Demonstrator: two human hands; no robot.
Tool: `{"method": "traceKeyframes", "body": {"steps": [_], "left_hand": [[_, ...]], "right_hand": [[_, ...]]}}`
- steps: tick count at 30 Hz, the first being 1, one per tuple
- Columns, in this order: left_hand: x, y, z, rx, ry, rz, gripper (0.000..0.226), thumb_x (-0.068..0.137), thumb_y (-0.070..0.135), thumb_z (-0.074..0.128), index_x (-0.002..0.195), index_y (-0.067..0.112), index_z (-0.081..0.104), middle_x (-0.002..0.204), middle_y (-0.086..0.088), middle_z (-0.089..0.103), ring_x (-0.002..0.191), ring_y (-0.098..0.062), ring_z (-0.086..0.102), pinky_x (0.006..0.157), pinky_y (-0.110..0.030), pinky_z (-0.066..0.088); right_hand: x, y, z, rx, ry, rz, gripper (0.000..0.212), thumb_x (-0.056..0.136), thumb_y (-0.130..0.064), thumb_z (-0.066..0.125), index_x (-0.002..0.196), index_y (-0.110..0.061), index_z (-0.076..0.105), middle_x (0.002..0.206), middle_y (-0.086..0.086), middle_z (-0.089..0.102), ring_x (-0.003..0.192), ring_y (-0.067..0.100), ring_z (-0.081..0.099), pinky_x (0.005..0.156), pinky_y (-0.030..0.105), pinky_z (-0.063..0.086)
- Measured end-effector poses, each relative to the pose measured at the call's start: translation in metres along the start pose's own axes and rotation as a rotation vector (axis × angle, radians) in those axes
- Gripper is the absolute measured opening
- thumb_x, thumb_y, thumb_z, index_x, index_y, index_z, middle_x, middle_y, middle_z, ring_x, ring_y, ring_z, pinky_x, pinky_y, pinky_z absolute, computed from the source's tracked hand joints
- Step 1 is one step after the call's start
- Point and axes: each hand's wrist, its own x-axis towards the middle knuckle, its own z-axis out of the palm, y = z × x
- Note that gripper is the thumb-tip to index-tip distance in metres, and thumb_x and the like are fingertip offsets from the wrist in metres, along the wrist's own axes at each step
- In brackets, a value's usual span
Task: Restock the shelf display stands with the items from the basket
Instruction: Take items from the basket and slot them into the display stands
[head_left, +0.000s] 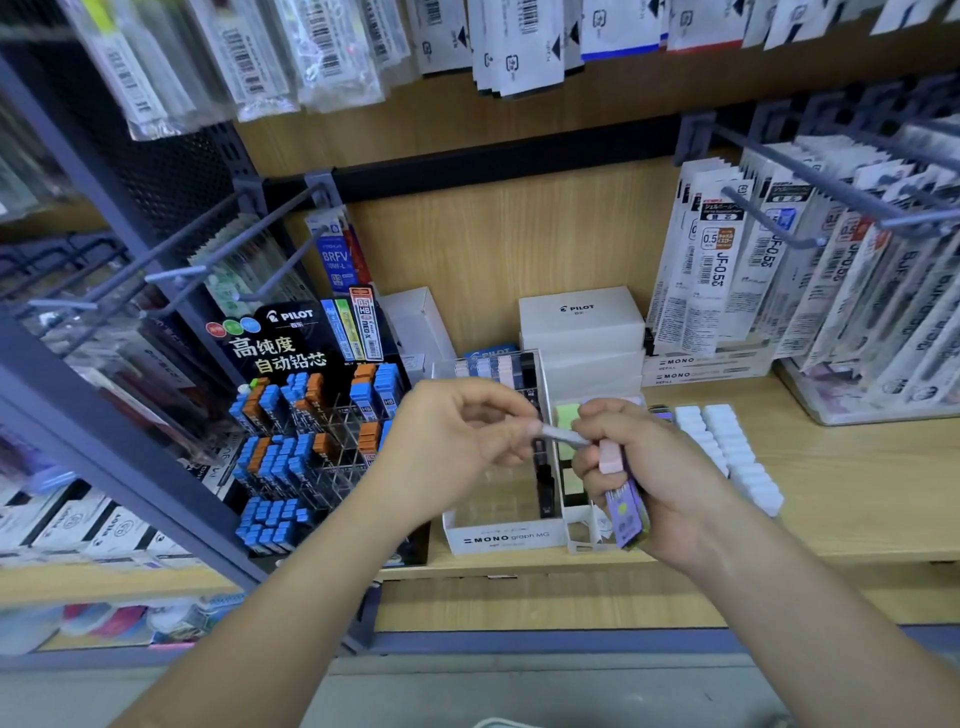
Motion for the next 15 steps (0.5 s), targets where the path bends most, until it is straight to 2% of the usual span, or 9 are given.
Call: {"method": "traceKeyframes", "body": {"steps": [3, 6, 8, 10, 13, 15], "left_hand": [[0.005, 0.0, -0.008, -0.135, 0.09, -0.081, 0.005, 0.078, 0.011, 0.073, 0.08, 0.006, 0.071, 0.067, -0.014, 0.071, 0.055, -0.018, 0.065, 0.054, -0.023, 0.056], [0.007, -0.003, -0.014, -0.174, 0.084, -0.101, 0.006, 0.078, 0.013, 0.071, 0.081, 0.009, 0.074, 0.068, -0.012, 0.071, 0.058, -0.015, 0.066, 0.057, -0.021, 0.056], [0.006, -0.001, -0.02, -0.2, -0.001, -0.122, 0.009, 0.082, 0.008, 0.067, 0.087, 0.01, 0.074, 0.073, -0.01, 0.073, 0.066, -0.015, 0.069, 0.062, -0.019, 0.056], [0.01, 0.003, -0.03, -0.157, 0.001, -0.104, 0.017, 0.085, 0.003, 0.064, 0.096, 0.013, 0.07, 0.078, -0.01, 0.074, 0.072, -0.019, 0.071, 0.066, -0.019, 0.056], [0.022, 0.011, -0.056, 0.019, 0.253, -0.028, 0.014, 0.082, 0.008, 0.071, 0.094, 0.014, 0.07, 0.075, -0.006, 0.074, 0.071, -0.019, 0.071, 0.069, -0.022, 0.057], [0.034, 0.013, -0.07, 0.137, 0.36, 0.028, 0.009, 0.08, 0.013, 0.075, 0.088, 0.015, 0.073, 0.073, -0.003, 0.073, 0.067, -0.01, 0.069, 0.066, -0.016, 0.055]], "right_hand": [[-0.004, 0.001, 0.003, -0.226, -0.065, -0.082, 0.013, 0.094, -0.004, 0.058, 0.082, -0.011, 0.06, 0.062, 0.002, 0.056, 0.044, 0.011, 0.045, 0.034, 0.017, 0.029], [-0.006, 0.004, 0.006, -0.376, -0.109, -0.136, 0.011, 0.093, -0.01, 0.062, 0.082, -0.012, 0.061, 0.072, 0.004, 0.057, 0.045, 0.011, 0.048, 0.036, 0.019, 0.032], [-0.007, 0.005, 0.007, -0.405, -0.099, -0.169, 0.009, 0.092, -0.011, 0.063, 0.083, -0.013, 0.063, 0.075, 0.008, 0.059, 0.045, 0.011, 0.048, 0.036, 0.018, 0.033], [-0.006, 0.005, 0.008, -0.355, -0.089, -0.166, 0.007, 0.092, -0.013, 0.063, 0.085, -0.014, 0.064, 0.072, 0.008, 0.062, 0.045, 0.01, 0.047, 0.036, 0.018, 0.033], [-0.005, 0.002, 0.007, -0.217, -0.036, -0.127, 0.005, 0.092, -0.016, 0.064, 0.087, -0.017, 0.067, 0.062, 0.004, 0.056, 0.044, 0.01, 0.045, 0.034, 0.017, 0.033], [-0.003, 0.001, 0.006, -0.149, -0.005, -0.105, 0.006, 0.091, -0.02, 0.064, 0.094, -0.016, 0.067, 0.06, 0.003, 0.053, 0.043, 0.009, 0.045, 0.033, 0.017, 0.032]]}}
